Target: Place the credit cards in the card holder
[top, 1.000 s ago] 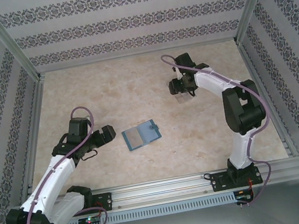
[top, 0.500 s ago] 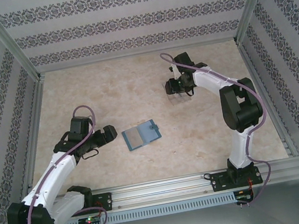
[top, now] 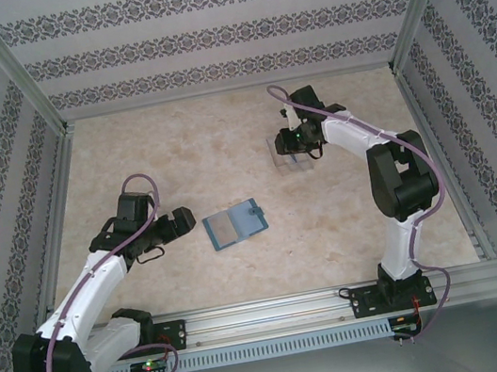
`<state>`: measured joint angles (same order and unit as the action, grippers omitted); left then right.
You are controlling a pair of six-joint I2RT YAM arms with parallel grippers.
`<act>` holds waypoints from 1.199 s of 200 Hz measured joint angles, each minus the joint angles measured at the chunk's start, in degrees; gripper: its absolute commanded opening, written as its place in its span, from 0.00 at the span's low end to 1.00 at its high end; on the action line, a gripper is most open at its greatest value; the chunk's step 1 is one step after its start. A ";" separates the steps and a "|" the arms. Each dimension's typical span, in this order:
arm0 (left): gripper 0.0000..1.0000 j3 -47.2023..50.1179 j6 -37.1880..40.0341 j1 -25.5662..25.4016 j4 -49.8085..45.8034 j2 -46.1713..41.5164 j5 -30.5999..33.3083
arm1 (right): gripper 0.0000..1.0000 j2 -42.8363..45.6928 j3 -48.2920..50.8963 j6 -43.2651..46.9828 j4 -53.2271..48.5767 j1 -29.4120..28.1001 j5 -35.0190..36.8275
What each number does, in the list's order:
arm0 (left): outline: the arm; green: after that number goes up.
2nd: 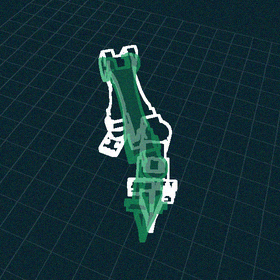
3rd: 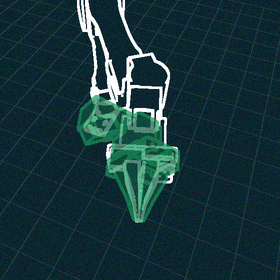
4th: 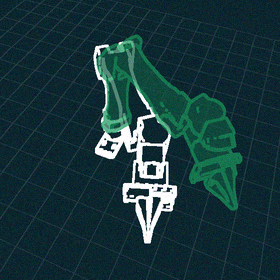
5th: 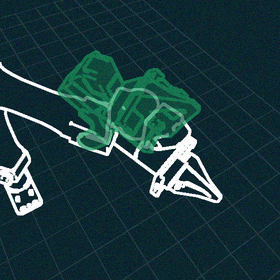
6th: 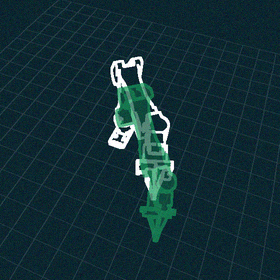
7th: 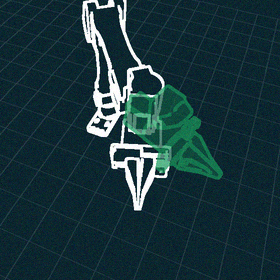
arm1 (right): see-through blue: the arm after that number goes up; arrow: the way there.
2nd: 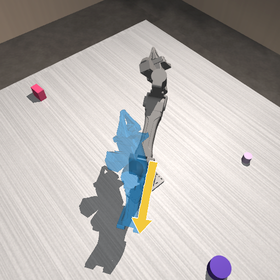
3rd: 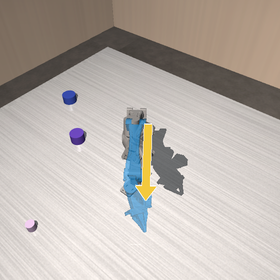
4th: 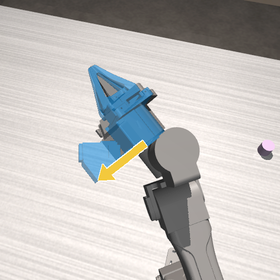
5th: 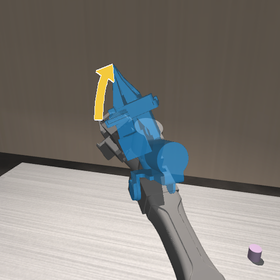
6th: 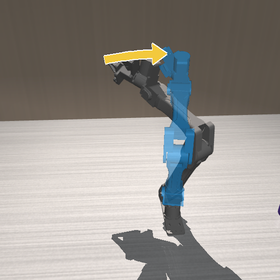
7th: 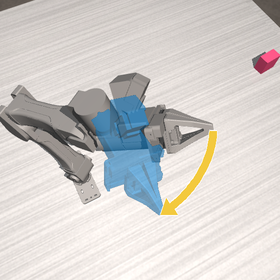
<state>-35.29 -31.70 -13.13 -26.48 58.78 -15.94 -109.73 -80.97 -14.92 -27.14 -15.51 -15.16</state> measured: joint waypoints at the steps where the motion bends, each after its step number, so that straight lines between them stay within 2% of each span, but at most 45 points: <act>1: 1.00 0.00 0.00 0.00 0.00 0.00 -0.02 | 0.34 0.00 0.00 0.00 0.00 0.00 0.02; 59: 1.00 0.00 0.00 0.00 -0.04 -1.25 -0.09 | 0.16 0.48 1.03 -0.28 0.35 0.02 0.09; 106: 1.00 0.00 0.00 0.00 -0.09 -1.92 -0.09 | 0.09 2.19 1.88 -0.20 0.46 0.02 0.33; 176: 1.00 0.02 -0.02 0.00 -0.09 -1.95 -0.09 | 0.07 3.39 2.78 -0.20 0.85 -0.02 0.90; 208: 1.00 0.02 -0.76 0.00 0.09 -1.95 -1.36 | 0.06 6.78 5.07 -0.22 0.81 -0.61 5.75; 240: 1.00 0.02 -2.73 0.00 2.86 -1.95 -5.27 | 0.06 14.49 9.14 -0.42 0.81 -1.33 10.36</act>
<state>-35.27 -34.44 -13.13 -23.62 56.84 -21.21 -95.24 -71.83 -15.33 -26.33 -16.84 -4.80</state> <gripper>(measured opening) 0.997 0.065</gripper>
